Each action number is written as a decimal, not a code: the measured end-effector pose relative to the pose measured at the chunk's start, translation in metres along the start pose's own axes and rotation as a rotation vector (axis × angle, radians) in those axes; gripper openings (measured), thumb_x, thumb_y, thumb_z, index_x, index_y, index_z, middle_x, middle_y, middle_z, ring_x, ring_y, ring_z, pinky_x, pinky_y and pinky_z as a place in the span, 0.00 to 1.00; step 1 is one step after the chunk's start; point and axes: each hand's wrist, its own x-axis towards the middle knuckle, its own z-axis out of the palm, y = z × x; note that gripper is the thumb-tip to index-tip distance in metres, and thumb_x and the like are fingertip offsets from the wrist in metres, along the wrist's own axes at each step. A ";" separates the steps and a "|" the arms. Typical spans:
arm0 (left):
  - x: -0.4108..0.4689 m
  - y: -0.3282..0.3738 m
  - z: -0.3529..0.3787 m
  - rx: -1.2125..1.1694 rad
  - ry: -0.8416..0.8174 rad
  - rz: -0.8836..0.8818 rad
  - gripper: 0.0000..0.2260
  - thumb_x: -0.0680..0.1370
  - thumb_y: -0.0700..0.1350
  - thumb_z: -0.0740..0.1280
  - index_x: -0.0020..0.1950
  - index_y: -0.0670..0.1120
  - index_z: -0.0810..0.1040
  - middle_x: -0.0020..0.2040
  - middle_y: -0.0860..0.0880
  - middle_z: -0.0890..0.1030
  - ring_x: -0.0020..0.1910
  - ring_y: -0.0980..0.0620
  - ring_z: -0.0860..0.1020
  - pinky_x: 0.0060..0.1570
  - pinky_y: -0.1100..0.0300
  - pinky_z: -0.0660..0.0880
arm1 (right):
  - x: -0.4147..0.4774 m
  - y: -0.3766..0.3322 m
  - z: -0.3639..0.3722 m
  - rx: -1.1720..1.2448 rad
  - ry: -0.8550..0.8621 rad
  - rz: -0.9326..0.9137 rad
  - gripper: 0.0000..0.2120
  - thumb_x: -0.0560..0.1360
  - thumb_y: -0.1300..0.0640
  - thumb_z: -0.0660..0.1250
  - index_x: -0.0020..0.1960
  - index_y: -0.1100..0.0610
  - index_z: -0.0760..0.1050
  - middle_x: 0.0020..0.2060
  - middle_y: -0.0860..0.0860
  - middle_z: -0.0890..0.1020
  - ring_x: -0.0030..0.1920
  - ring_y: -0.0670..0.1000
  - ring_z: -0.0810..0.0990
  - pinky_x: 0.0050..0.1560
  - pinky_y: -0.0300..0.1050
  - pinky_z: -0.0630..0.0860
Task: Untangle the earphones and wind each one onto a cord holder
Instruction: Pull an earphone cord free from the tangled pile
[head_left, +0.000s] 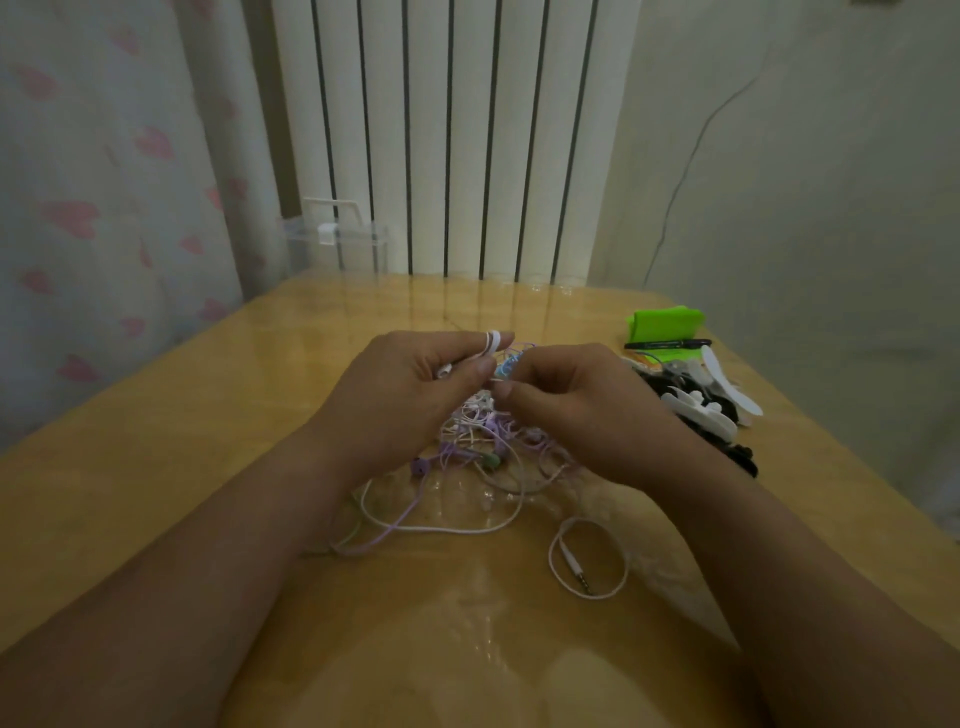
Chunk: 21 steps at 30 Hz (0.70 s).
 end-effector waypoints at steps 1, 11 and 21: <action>0.000 0.000 -0.002 0.017 -0.008 0.002 0.14 0.84 0.46 0.67 0.70 0.52 0.81 0.62 0.59 0.84 0.62 0.64 0.81 0.64 0.57 0.79 | 0.000 0.002 -0.003 -0.009 0.028 0.005 0.13 0.80 0.48 0.72 0.40 0.55 0.82 0.30 0.49 0.81 0.29 0.44 0.77 0.32 0.41 0.73; 0.000 0.012 -0.011 -0.095 -0.214 -0.145 0.18 0.86 0.52 0.61 0.46 0.45 0.84 0.32 0.52 0.80 0.27 0.53 0.73 0.34 0.61 0.72 | 0.001 0.001 -0.012 -0.021 0.124 -0.086 0.06 0.80 0.51 0.71 0.47 0.50 0.84 0.39 0.48 0.84 0.41 0.48 0.82 0.39 0.43 0.76; -0.002 0.015 -0.009 -0.552 -0.443 -0.148 0.13 0.84 0.47 0.62 0.57 0.47 0.86 0.48 0.44 0.85 0.29 0.50 0.72 0.33 0.58 0.72 | 0.001 0.000 -0.016 0.313 0.081 -0.031 0.07 0.82 0.56 0.69 0.51 0.59 0.82 0.40 0.50 0.86 0.43 0.44 0.85 0.45 0.36 0.79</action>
